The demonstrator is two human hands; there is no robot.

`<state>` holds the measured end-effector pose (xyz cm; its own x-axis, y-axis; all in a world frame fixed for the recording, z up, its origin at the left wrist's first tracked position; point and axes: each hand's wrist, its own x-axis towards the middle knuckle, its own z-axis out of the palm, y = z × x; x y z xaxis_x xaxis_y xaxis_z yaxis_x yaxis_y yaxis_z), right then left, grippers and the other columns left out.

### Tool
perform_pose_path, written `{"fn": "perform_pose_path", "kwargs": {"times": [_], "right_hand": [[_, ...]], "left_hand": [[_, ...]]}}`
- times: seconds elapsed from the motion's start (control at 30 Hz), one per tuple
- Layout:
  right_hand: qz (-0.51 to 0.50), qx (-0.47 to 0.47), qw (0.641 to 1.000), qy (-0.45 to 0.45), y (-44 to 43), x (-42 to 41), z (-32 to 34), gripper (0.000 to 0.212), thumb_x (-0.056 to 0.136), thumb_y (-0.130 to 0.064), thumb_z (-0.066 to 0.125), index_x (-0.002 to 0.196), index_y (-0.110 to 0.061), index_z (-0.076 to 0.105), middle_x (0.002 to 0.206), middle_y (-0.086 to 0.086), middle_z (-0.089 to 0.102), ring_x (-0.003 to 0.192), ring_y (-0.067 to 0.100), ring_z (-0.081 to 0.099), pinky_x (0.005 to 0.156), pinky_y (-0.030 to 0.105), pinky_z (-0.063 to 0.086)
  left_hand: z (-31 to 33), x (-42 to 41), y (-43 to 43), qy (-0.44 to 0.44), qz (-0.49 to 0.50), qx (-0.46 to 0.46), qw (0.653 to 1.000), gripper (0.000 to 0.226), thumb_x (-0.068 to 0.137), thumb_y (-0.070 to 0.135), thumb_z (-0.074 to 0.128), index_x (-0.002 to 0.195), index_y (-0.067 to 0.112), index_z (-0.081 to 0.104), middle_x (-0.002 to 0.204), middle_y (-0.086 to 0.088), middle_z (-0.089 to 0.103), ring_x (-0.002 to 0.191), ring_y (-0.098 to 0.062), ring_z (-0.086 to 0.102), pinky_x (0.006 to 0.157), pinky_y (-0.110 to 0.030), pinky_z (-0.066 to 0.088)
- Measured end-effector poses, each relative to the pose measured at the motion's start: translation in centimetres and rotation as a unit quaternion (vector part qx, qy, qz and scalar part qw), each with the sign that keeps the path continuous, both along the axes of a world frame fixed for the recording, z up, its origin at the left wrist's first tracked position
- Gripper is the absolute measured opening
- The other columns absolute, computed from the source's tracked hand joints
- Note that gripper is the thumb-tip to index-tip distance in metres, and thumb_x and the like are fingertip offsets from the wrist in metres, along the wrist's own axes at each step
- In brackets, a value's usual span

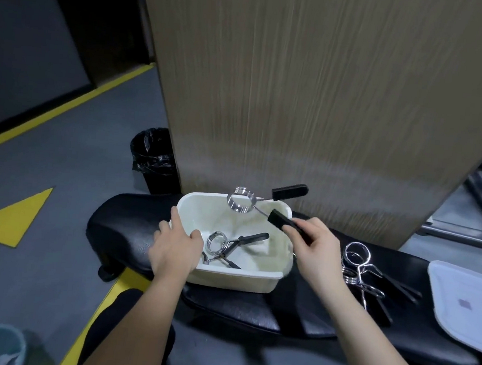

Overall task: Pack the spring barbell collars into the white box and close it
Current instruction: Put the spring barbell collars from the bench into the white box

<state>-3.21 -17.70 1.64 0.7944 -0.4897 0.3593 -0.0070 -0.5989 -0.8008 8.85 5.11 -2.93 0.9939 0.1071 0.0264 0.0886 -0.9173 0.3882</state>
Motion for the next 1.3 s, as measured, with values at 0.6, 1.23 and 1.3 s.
{"fn": "perform_pose_path", "kwargs": {"times": [0.6, 1.23, 1.3], "right_hand": [[0.086, -0.202, 0.943, 0.249, 5.9, 5.9, -3.1, 0.026, 0.093, -0.046, 0.054, 0.102, -0.032, 0.074, 0.088, -0.005, 0.058, 0.088, 0.024, 0.063, 0.067, 0.033, 0.043], [0.084, -0.147, 0.894, 0.414, 5.5, 5.1, -4.8, 0.03, 0.088, -0.045, 0.06, 0.082, -0.017, 0.071, 0.088, 0.007, 0.068, 0.086, 0.032, 0.064, 0.068, 0.031, 0.046], [0.087, -0.174, 0.906, 0.376, 5.9, 4.3, -4.7, 0.031, 0.091, -0.045, 0.055, 0.09, -0.02, 0.073, 0.093, 0.006, 0.071, 0.09, 0.034, 0.066, 0.071, 0.033, 0.048]], "left_hand": [[-0.3, 0.3, -0.3, -0.009, 0.007, -0.01, 1.0, 0.073, 0.091, 0.037, 0.037, 0.157, 0.025, 0.009, 0.133, -0.008, 0.048, 0.112, -0.026, 0.051, 0.074, -0.039, 0.044], [-0.1, -1.6, 0.1, -0.024, -0.003, -0.015, 1.0, 0.077, 0.091, 0.035, 0.04, 0.158, 0.026, 0.002, 0.134, -0.006, 0.043, 0.112, -0.025, 0.048, 0.073, -0.04, 0.046], [-0.1, -2.3, 0.3, -0.032, -0.002, -0.016, 0.999, 0.079, 0.09, 0.034, 0.042, 0.158, 0.025, 0.001, 0.132, -0.006, 0.043, 0.11, -0.025, 0.047, 0.07, -0.038, 0.044]]}}
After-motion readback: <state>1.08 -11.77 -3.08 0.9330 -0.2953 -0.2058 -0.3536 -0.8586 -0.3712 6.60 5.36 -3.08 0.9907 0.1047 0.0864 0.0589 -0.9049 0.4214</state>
